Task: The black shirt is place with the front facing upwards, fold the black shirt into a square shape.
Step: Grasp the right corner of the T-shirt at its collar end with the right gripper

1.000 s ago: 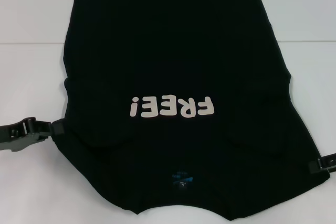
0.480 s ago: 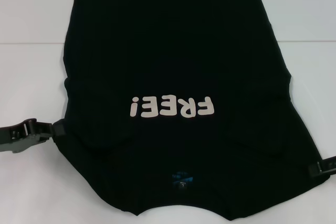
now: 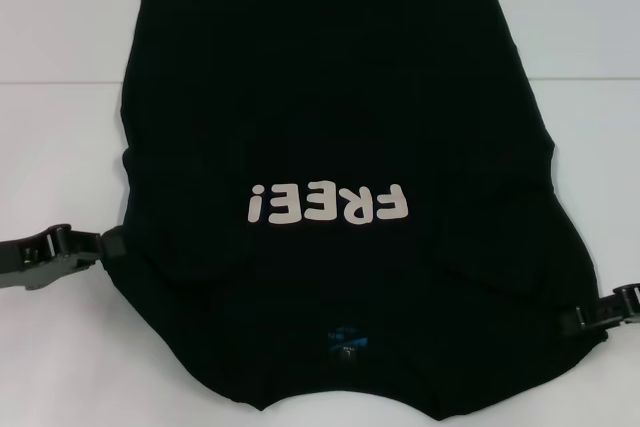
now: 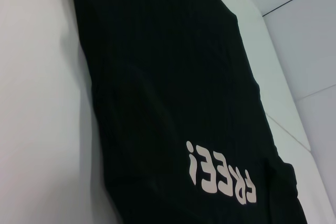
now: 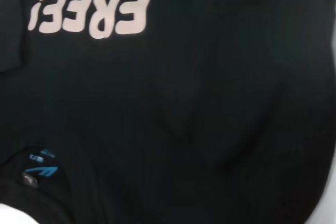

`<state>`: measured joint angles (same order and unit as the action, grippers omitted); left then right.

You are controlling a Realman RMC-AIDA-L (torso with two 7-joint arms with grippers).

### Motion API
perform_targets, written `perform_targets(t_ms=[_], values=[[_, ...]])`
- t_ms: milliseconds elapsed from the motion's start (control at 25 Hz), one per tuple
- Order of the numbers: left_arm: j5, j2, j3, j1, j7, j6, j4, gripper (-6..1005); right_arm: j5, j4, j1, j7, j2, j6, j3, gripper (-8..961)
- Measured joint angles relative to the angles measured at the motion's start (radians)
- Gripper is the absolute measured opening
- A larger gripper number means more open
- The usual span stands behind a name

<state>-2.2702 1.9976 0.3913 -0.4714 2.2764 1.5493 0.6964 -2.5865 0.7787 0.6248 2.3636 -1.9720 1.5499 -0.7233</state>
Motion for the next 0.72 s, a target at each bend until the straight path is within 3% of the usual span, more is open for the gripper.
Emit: perform_targets(t_ms=[360,560,720], values=[[0.002,0.001,-0.006,-0.001,0.000,0.000,0.000,13,0.005,-0.003,0.023,-0.004,-0.022,0.004,-0.001,732],[0.002,0.002,-0.006,-0.001,0.000,0.002,0.000,13,0.005,-0.020,0.028,-0.004,-0.019,0.014,0.002,720],[0.002,0.004,-0.006,-0.001,0.000,0.002,0.000,13,0.007,-0.022,0.021,-0.004,-0.013,0.015,0.009,541]])
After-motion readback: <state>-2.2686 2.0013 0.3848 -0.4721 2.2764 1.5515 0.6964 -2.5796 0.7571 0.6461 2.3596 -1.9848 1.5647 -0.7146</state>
